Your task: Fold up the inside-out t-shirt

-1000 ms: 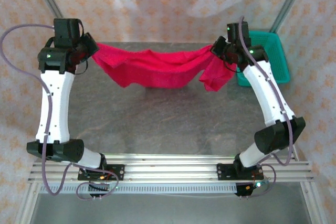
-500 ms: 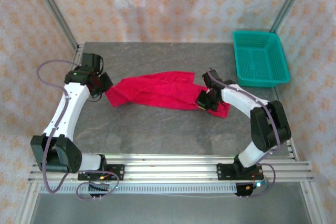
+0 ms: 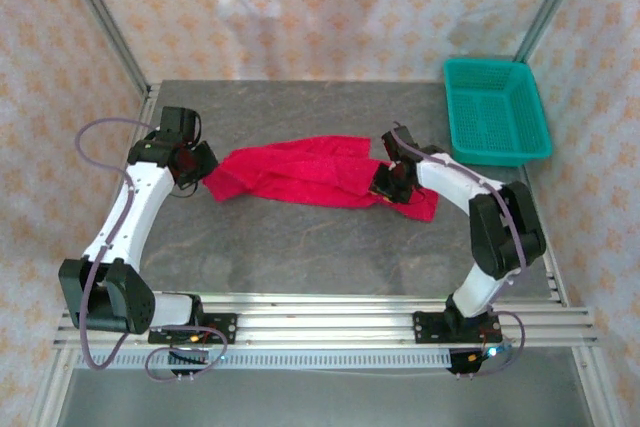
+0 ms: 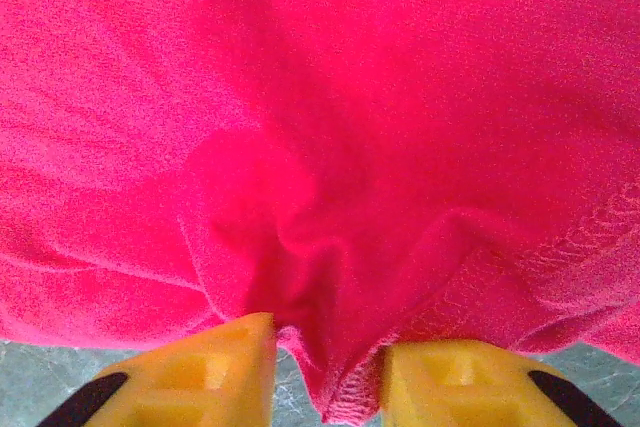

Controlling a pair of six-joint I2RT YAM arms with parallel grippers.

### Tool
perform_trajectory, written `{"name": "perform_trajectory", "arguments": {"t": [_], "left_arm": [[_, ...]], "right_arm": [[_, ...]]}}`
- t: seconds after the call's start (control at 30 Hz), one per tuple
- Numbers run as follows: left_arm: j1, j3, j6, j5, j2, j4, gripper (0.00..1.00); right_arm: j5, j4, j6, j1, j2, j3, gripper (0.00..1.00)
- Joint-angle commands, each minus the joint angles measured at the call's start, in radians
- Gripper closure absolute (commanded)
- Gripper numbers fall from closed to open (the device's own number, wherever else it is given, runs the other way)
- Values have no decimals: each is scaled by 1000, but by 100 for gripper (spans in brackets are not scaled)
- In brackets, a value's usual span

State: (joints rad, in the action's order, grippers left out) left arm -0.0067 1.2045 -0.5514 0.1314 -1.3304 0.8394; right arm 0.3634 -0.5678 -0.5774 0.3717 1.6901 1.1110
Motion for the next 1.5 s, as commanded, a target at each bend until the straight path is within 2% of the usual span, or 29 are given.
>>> {"name": "perform_trajectory", "arguments": {"t": [0.0, 0.03, 0.17, 0.33, 0.47, 0.7, 0.77, 0.87, 0.93, 1.13, 1.3, 1.4, 1.47], "left_arm": [[-9, 36, -1, -9, 9, -12, 100], [-11, 39, -1, -9, 7, -11, 100], [-18, 50, 2, -15, 3, -5, 100], [-24, 59, 2, -16, -3, -3, 100], [-28, 65, 0, -18, -6, 0, 100], [-30, 70, 4, -29, -2, 9, 100], [-32, 69, 4, -27, -1, 9, 100], [-31, 72, 8, -34, 2, 16, 100], [-32, 83, 11, -44, 3, 30, 100], [-30, 183, 55, -89, -5, 97, 100], [-29, 313, 72, -113, -20, 150, 100], [-25, 423, 76, -105, -37, 178, 100], [-13, 560, 80, -93, -57, 213, 100]], "right_arm": [[-43, -39, 26, 7, 6, 35, 58], [-55, -61, 35, 7, 1, 42, 53], [-115, -126, 60, 7, -38, 54, 50], [-113, -135, 67, 7, -35, 53, 53], [-101, -122, 64, 9, -21, 50, 62], [-84, -105, 52, 19, -7, 54, 60], [-86, -101, 51, 22, 3, 56, 71], [-96, -112, 50, 21, 7, 69, 100], [-107, -139, 55, 21, -9, 91, 100], [-188, -325, 118, 13, -100, 271, 100], [-193, -437, 161, -13, -149, 467, 100], [-203, -464, 183, -26, -158, 598, 100], [-227, -478, 197, -51, -153, 727, 100]]}}
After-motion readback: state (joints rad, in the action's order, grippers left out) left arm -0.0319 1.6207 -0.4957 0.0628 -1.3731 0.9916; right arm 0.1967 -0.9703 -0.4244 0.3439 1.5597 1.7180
